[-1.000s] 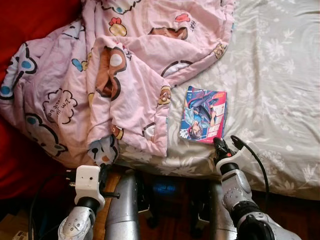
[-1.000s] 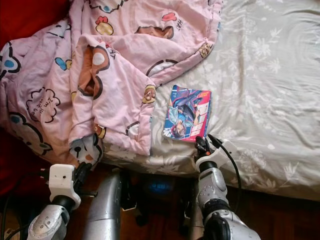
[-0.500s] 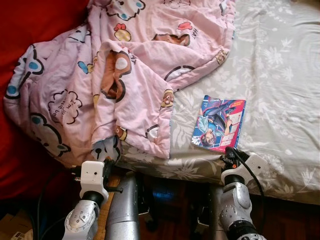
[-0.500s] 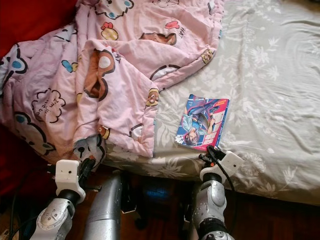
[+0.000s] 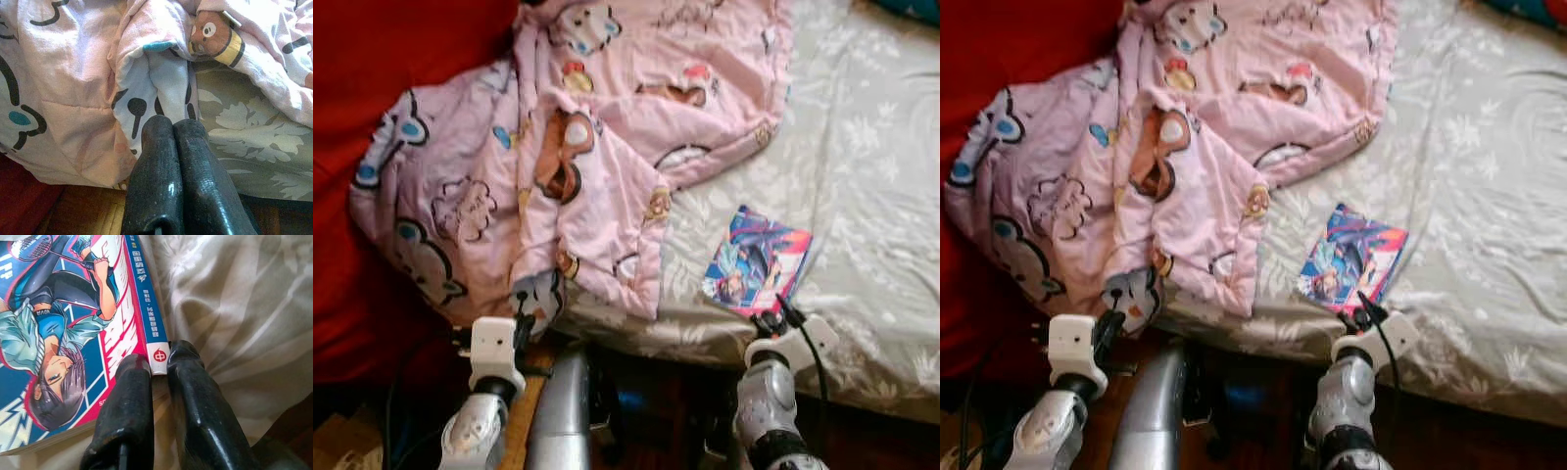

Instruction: Clean up the room

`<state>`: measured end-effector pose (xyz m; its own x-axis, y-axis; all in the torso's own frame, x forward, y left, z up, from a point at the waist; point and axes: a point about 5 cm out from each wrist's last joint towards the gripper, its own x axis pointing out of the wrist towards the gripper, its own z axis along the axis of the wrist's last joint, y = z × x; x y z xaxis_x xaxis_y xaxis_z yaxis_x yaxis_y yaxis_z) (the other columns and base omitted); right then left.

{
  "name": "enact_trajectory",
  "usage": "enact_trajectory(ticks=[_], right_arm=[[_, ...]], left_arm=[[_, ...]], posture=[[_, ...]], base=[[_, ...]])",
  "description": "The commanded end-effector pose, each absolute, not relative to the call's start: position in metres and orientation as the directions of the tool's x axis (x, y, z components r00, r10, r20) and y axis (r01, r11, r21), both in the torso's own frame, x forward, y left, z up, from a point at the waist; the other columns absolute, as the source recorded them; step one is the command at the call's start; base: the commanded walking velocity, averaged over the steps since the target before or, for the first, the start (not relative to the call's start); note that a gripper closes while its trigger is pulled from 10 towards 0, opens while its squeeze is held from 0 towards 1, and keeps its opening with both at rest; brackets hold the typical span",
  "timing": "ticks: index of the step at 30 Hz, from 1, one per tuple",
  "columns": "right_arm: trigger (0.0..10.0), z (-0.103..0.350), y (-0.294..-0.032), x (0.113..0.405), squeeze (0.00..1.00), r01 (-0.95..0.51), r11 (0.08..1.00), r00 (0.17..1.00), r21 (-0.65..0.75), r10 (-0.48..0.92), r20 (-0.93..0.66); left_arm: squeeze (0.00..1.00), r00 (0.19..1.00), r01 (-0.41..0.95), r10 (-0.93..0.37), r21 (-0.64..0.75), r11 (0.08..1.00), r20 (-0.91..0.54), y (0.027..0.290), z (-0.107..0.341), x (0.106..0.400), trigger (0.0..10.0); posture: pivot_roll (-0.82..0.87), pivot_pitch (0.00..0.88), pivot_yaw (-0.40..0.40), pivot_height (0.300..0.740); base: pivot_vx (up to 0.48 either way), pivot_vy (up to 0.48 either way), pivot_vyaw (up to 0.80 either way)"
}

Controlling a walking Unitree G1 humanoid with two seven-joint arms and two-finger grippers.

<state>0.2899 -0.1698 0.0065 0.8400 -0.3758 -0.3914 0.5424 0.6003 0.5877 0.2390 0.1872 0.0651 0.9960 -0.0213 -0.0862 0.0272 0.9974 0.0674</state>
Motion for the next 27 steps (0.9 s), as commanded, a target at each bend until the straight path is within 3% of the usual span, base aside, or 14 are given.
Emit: enact_trajectory(ticks=[1, 4, 5, 8, 12, 16, 22, 24, 27], right_arm=[[0.0, -0.041, -0.177, 0.239, 0.00, 0.753, 0.388, 0.658, 0.531, -0.425, -0.622], [0.0, -0.041, -0.178, 0.238, 0.00, 0.760, 0.373, 0.650, 0.533, -0.437, -0.621], [0.0, -0.039, -0.172, 0.243, 0.00, 0.703, 0.447, 0.709, 0.553, -0.382, -0.593], [0.0, -0.032, -0.156, 0.255, 0.00, 0.564, 0.504, 0.819, 0.654, -0.242, -0.520], [0.0, -0.031, -0.155, 0.256, 0.00, 0.547, 0.476, 0.834, 0.689, -0.234, -0.500], [0.0, -0.029, -0.155, 0.257, 0.00, 0.478, 0.521, 0.873, 0.707, -0.192, -0.449], [0.0, -0.003, -0.158, 0.271, 0.00, 0.273, 0.790, 0.955, 0.549, -0.156, -0.251], [0.0, 0.005, -0.162, 0.277, 0.00, 0.264, 0.806, 0.962, 0.530, -0.182, -0.203], [0.0, 0.009, -0.169, 0.281, 0.00, 0.315, 0.717, 0.949, 0.621, -0.237, -0.207]], left_arm=[[0.00, 0.993, 0.019, -0.010, 0.078, 0.997, -0.122, 0.191, 0.056, 0.232, 10.0], [0.00, 0.993, 0.017, -0.008, 0.078, 0.997, -0.120, 0.191, 0.056, 0.232, 10.0], [0.00, 0.993, 0.017, -0.007, 0.079, 0.997, -0.120, 0.192, 0.056, 0.232, 10.0], [0.00, 0.993, 0.017, -0.007, 0.081, 0.997, -0.119, 0.192, 0.055, 0.232, 10.0], [0.00, 0.993, 0.016, -0.006, 0.083, 0.996, -0.118, 0.192, 0.054, 0.232, 10.0], [0.00, 0.993, 0.015, -0.006, 0.081, 0.997, -0.117, 0.192, 0.054, 0.232, 10.0], [0.00, 0.993, 0.015, -0.005, 0.082, 0.997, -0.116, 0.191, 0.053, 0.231, 10.0], [0.00, 0.993, 0.014, -0.004, 0.083, 0.996, -0.117, 0.191, 0.053, 0.231, 10.0], [0.00, 0.993, 0.013, -0.003, 0.083, 0.996, -0.117, 0.191, 0.053, 0.232, 10.0]], posture=[[0.09, 0.297, -0.034, 0.615], [0.09, 0.297, -0.034, 0.615], [0.09, 0.297, -0.034, 0.615], [0.09, 0.292, -0.035, 0.615], [0.09, 0.290, -0.037, 0.615], [0.09, 0.290, -0.037, 0.615], [0.08, 0.295, -0.036, 0.615], [0.08, 0.296, -0.036, 0.615], [0.08, 0.296, -0.036, 0.615]], base=[[0.000, 0.000, 0.00], [0.000, 0.000, 0.00], [0.000, 0.000, 0.00], [0.000, 0.000, 0.00], [0.000, 0.000, 0.00], [0.000, 0.000, 0.00], [0.000, 0.000, 0.00], [0.000, 0.000, 0.00], [0.000, 0.000, 0.00]])
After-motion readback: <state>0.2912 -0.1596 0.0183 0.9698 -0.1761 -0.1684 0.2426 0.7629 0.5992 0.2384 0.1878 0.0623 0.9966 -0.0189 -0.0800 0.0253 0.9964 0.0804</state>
